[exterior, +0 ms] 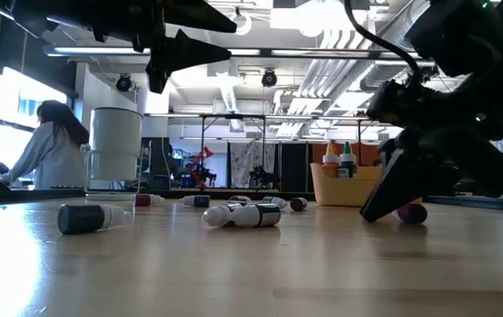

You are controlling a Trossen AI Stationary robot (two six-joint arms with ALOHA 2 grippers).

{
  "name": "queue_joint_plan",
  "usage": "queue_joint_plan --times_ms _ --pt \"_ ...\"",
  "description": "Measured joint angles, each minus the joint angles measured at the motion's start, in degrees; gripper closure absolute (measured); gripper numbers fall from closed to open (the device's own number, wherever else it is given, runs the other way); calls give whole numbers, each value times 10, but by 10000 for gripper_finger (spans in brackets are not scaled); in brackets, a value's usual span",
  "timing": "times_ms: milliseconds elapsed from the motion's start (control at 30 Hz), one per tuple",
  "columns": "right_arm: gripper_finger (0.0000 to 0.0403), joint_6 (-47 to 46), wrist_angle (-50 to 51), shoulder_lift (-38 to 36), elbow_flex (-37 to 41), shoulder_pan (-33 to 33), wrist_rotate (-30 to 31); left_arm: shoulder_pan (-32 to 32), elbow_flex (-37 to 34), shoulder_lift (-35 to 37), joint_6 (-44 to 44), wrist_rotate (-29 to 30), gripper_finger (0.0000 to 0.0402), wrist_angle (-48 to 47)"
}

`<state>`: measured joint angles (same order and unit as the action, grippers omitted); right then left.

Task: Pick & Place food coloring
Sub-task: Put the small red food coloring bottle into the yellow bin

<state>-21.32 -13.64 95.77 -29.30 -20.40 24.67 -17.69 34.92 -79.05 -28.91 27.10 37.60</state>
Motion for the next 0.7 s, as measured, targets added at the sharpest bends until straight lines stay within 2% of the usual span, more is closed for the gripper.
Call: queue_joint_plan --times_ms 200,333,467,533,700 --pt "294 80 -38 -57 -26 7 -9 0 0 0 4 -34 229 0" --pt "267 92 13 -96 -65 5 8 0 0 1 21 -70 229 0" --pt "238 5 83 -110 -98 6 24 0 0 3 21 -91 229 -1" --pt "228 -36 136 -104 -99 4 3 0 0 3 21 -100 229 -5" --pt "222 -217 237 -102 -100 4 -26 0 0 2 17 -101 229 -33"
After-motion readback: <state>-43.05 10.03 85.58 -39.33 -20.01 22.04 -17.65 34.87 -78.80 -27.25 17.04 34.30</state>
